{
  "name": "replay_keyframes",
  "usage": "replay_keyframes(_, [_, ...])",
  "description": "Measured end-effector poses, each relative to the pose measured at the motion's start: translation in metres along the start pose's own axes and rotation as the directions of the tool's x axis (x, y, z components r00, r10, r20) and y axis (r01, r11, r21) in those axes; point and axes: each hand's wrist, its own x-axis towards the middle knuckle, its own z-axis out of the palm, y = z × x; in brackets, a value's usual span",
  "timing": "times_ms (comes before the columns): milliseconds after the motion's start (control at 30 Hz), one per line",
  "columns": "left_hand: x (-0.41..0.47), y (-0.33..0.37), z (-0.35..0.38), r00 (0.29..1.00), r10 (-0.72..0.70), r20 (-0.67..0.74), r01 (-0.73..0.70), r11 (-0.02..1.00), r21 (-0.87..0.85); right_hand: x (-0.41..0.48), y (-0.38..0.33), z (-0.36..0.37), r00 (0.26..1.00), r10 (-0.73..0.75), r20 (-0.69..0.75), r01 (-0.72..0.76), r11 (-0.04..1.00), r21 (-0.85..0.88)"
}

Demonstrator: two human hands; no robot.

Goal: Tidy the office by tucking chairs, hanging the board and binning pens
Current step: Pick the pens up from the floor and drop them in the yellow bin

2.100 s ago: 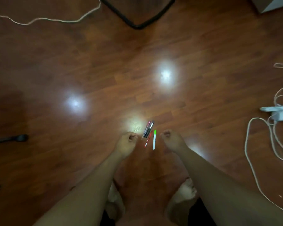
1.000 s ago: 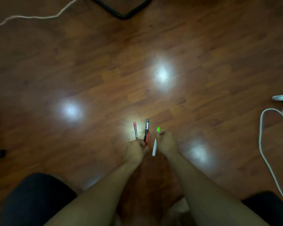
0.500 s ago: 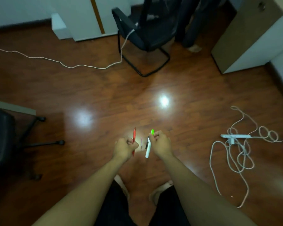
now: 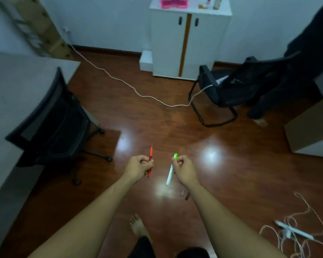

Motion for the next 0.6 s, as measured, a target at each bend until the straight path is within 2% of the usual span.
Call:
replay_keyframes(167, [-0.006, -0.029, -0.107, 0.994, -0.030, -0.109, 0.026, 0.999, -0.036, -0.003, -0.073, 0.068, 0.991, -0.123, 0.057, 0.126, 0.991, -0.053])
replay_keyframes(300, [-0.011, -0.055, -0.193, 0.983, -0.066, -0.174, 0.043, 0.991, -0.129, -0.006, -0.130, 0.128, 0.967, -0.223, 0.125, 0.234, 0.969, -0.078])
replay_keyframes(600, [-0.053, -0.095, -0.311, 0.903, -0.141, -0.406, 0.006, 0.949, -0.315, -0.042, -0.259, 0.239, 0.846, -0.382, 0.372, 0.442, 0.893, -0.089])
